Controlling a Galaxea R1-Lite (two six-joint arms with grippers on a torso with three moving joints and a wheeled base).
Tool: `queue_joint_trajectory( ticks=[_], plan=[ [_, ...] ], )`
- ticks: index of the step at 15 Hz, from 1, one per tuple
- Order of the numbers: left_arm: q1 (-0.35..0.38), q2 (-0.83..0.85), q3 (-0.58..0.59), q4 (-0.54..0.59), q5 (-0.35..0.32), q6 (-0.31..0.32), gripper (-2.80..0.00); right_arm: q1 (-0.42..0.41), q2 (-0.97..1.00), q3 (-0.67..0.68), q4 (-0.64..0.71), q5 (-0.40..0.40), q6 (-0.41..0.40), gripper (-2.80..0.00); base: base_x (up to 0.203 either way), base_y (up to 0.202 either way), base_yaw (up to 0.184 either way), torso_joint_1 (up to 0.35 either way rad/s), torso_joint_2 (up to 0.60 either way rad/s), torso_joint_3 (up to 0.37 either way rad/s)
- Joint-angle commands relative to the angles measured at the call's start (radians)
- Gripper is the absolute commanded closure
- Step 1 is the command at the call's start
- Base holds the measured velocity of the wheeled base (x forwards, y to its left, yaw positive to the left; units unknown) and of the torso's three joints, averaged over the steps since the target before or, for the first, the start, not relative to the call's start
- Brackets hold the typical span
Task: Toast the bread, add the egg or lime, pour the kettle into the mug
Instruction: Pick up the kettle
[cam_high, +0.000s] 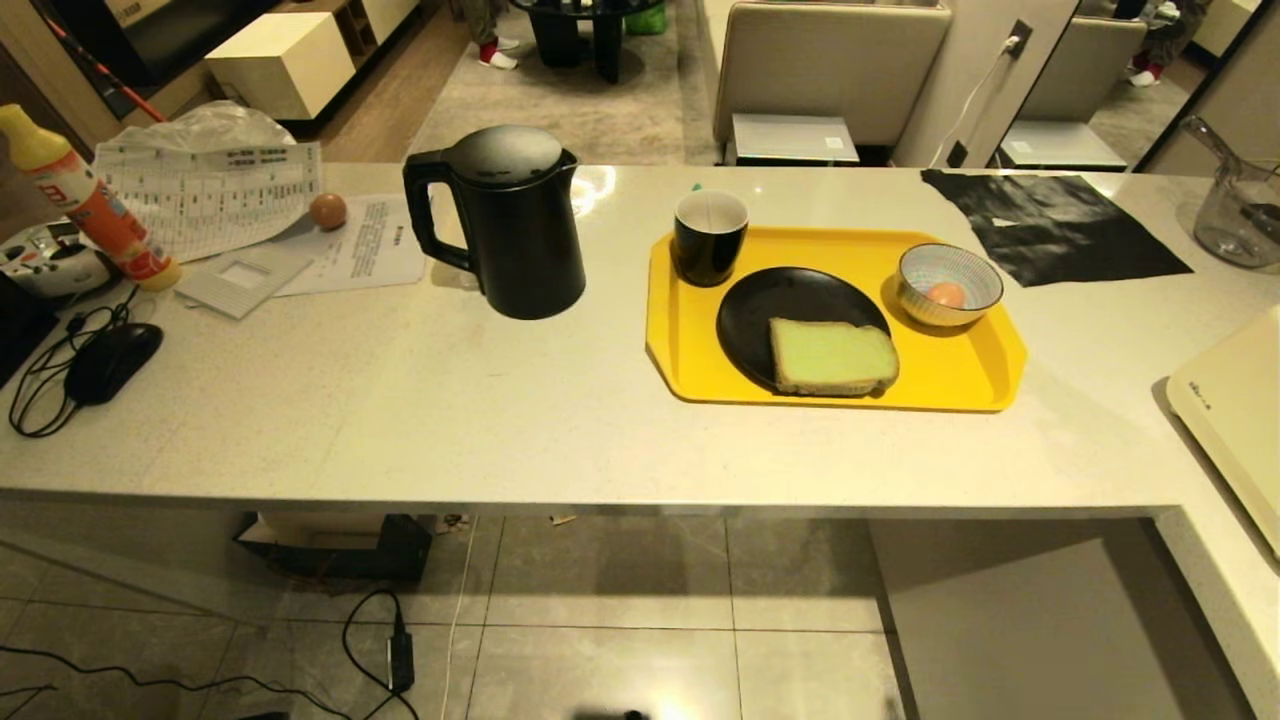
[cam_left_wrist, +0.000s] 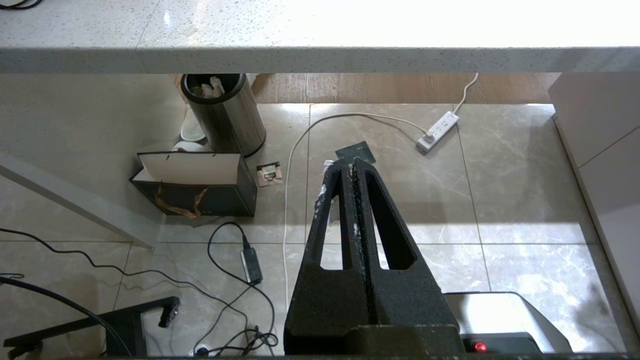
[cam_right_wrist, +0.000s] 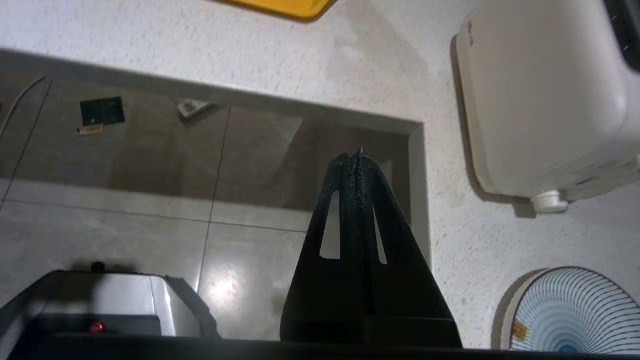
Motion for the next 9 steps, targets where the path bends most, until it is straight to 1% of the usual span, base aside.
queue_joint_trajectory(
  ticks=[1, 3, 4, 6, 9],
  plan=[
    [0.000, 0.001, 0.000, 0.000, 0.000, 0.001, 0.00, 0.004, -0.107, 0.154, -0.047, 0.003, 0.023, 0.00, 0.000, 0.000, 0.000, 0.000, 0.00, 0.000],
    [0.001, 0.001, 0.000, 0.000, 0.000, 0.001, 0.00, 0.010, -0.170, 0.253, -0.094, 0.005, 0.102, 0.00, 0.000, 0.000, 0.000, 0.000, 0.00, 0.000],
    [0.000, 0.001, 0.000, 0.000, 0.000, 0.001, 0.00, 0.029, -0.204, 0.257, -0.090, 0.007, 0.149, 0.00, 0.000, 0.000, 0.000, 0.000, 0.00, 0.000],
    [0.000, 0.001, 0.000, 0.000, 0.000, 0.001, 0.00, 0.064, -0.268, 0.257, -0.043, 0.008, 0.168, 0.00, 0.000, 0.000, 0.000, 0.000, 0.00, 0.000],
    [0.000, 0.001, 0.000, 0.000, 0.000, 0.001, 0.00, 0.064, -0.355, 0.257, 0.037, 0.016, 0.175, 0.00, 0.000, 0.000, 0.000, 0.000, 0.00, 0.000]
  ],
)
